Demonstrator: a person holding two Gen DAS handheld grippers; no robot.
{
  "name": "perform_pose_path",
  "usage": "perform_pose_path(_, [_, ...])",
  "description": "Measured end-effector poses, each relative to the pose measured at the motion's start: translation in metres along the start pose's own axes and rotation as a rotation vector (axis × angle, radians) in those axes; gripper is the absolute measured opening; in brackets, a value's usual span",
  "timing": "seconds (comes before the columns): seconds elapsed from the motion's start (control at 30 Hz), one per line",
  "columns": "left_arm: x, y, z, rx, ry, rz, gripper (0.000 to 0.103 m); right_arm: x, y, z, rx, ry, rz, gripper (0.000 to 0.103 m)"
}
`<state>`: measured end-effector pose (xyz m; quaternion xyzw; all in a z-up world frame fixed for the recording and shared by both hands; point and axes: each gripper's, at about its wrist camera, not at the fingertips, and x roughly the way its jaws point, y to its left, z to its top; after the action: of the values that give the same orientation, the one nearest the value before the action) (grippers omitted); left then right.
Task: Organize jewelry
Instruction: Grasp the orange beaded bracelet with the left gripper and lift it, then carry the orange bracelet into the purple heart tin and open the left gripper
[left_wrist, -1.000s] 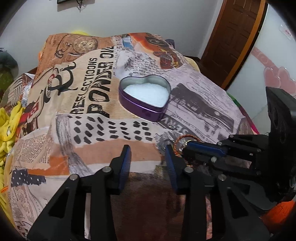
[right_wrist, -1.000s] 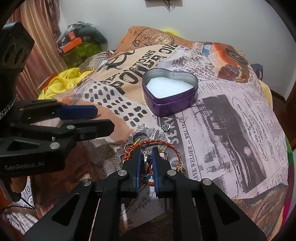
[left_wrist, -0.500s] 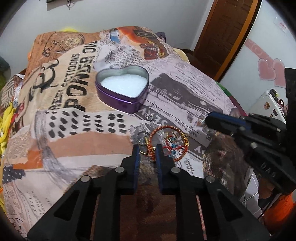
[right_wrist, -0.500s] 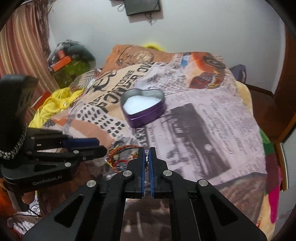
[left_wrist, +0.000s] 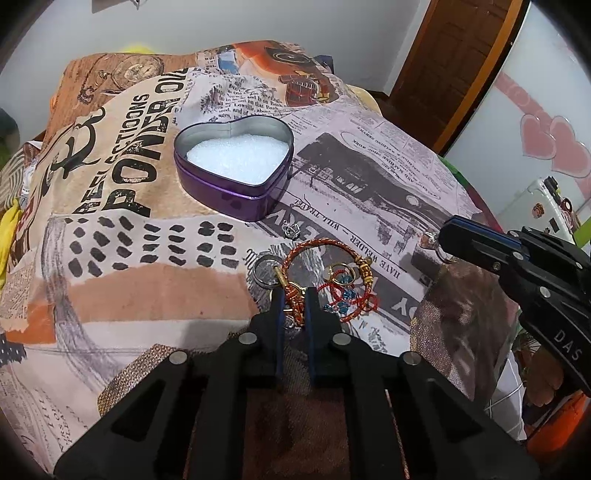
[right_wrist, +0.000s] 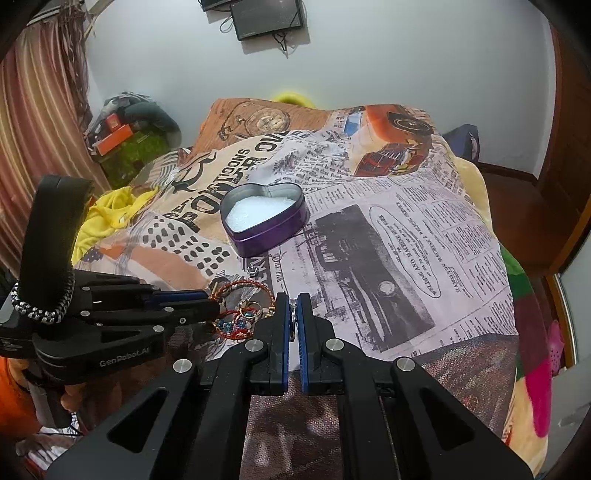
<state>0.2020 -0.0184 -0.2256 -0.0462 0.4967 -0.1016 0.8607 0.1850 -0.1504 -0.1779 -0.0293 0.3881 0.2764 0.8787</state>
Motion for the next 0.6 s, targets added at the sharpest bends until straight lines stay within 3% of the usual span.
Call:
perform_pose_path(0.3, [-0.020, -0.001, 0.003, -0.006, -0.050, 0.007, 0.004, -0.010, -0.002, 0.000, 0.006, -0.018, -0.013, 0.004])
perform_pose_path(0.6, [-0.073, -0.007, 0.012, 0.028, -0.185, 0.034, 0.004, -0.025, 0.006, 0.005, -0.003, -0.048, -0.026, 0.004])
